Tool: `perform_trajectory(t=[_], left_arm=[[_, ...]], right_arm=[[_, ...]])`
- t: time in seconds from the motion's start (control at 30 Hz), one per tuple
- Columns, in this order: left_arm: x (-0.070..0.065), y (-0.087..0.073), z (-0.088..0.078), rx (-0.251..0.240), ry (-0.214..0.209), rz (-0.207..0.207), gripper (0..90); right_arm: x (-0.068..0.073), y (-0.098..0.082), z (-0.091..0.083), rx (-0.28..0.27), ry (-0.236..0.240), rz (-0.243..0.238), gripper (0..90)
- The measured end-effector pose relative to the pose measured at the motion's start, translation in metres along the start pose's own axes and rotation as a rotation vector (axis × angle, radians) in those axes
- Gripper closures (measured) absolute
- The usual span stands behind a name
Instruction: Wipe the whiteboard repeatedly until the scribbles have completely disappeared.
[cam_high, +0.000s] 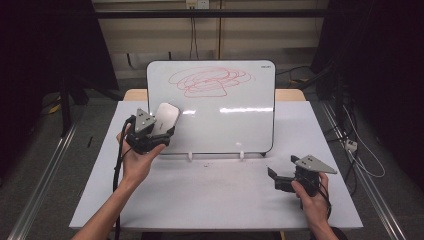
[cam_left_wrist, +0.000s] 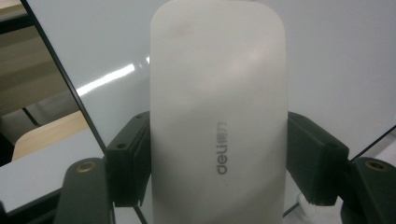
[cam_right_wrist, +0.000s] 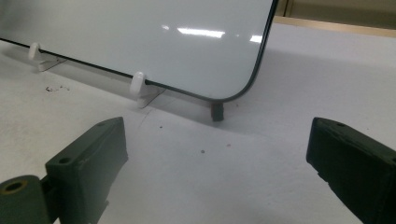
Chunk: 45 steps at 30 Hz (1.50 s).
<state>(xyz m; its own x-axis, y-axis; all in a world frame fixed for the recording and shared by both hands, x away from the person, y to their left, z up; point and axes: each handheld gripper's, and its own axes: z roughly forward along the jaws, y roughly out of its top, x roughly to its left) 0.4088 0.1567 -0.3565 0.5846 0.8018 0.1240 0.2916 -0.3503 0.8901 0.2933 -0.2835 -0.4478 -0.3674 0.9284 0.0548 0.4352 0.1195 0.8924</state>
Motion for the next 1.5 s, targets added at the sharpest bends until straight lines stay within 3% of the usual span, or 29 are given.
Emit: perform_trajectory(t=[0.37, 0.8, 1.33, 1.5], left_arm=[[0.005, 0.011, 0.0, -0.034, -0.016, -0.013, 30.9], [0.014, 0.037, 0.0, -0.038, 0.038, 0.027, 31.0], [0.03, 0.061, 0.012, -0.035, 0.066, 0.031, 31.0], [0.037, 0.071, 0.017, -0.04, 0.097, 0.023, 31.0]], right_arm=[[-0.002, -0.001, 0.0, 0.0, -0.006, 0.009, 5.1], [-0.002, -0.001, 0.0, -0.001, 0.001, 0.007, 5.1], [-0.002, -0.002, -0.001, -0.001, -0.005, 0.01, 5.1], [-0.001, -0.001, -0.001, 0.0, -0.002, 0.007, 5.2]])
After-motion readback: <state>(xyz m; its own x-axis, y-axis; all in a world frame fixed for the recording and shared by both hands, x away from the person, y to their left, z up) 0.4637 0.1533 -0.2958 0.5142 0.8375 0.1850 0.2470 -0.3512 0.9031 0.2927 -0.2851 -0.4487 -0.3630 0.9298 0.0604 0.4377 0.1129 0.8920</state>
